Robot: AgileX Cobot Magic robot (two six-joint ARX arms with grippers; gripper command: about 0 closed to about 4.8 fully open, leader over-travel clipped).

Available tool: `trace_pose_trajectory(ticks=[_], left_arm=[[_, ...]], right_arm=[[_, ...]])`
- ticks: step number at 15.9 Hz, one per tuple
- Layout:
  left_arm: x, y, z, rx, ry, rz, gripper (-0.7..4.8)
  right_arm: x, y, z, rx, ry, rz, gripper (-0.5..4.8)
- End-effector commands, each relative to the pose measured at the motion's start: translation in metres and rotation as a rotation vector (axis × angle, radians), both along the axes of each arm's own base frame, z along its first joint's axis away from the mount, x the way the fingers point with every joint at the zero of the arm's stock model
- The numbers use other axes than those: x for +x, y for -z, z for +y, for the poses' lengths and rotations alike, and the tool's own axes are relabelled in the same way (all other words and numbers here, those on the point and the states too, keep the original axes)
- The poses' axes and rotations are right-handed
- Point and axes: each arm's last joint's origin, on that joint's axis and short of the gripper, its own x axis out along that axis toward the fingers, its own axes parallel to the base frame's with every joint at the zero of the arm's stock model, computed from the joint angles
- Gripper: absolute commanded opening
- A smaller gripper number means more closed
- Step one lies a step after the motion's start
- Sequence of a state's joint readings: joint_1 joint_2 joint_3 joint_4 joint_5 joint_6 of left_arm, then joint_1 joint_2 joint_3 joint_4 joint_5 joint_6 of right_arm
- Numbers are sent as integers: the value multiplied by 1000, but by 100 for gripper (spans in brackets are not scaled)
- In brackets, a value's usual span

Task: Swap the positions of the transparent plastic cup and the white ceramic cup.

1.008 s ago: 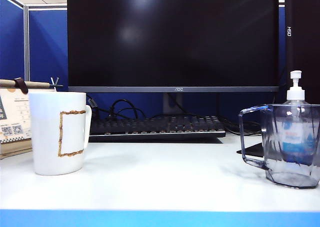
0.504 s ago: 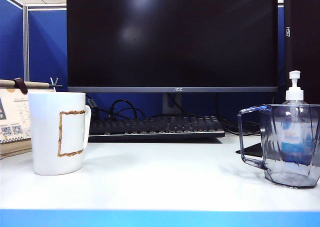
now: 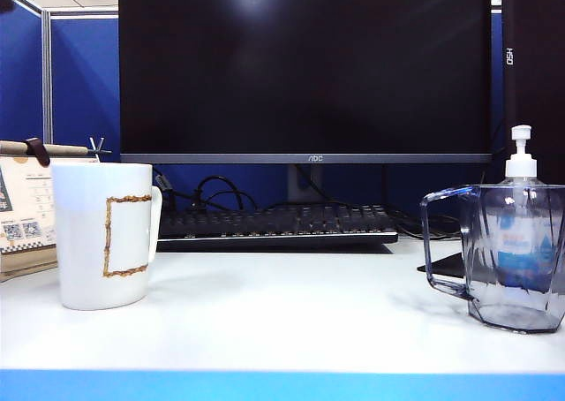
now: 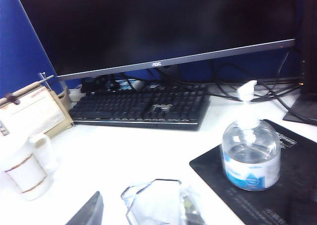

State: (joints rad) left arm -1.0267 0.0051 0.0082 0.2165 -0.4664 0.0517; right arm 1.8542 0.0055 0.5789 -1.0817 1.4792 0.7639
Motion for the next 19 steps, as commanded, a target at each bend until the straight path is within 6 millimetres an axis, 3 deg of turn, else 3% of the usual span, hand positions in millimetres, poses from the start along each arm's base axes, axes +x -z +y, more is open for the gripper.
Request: trace_pose_trajectory(ticks=[1, 4, 10, 15, 16, 19], left_arm=[[17, 0, 18, 1, -262, 1, -4], [24, 0, 31, 2, -442, 9, -4], [25, 1, 32, 4, -463, 12, -4], [25, 1, 32, 9, -462, 17, -4], [26, 1, 33, 9, -470, 17, -4], [28, 1, 39, 9, -546, 18, -4]], right_arm=[[-1, -1, -6, 10, 174, 10, 199], [-5, -1, -16, 11, 549, 8, 199], [-23, 0, -29, 11, 1286, 5, 199], [-31, 3, -29, -2, 1612, 10, 199], [-28, 8, -28, -18, 1638, 20, 199], [-5, 59, -25, -179, 1709, 130, 199]])
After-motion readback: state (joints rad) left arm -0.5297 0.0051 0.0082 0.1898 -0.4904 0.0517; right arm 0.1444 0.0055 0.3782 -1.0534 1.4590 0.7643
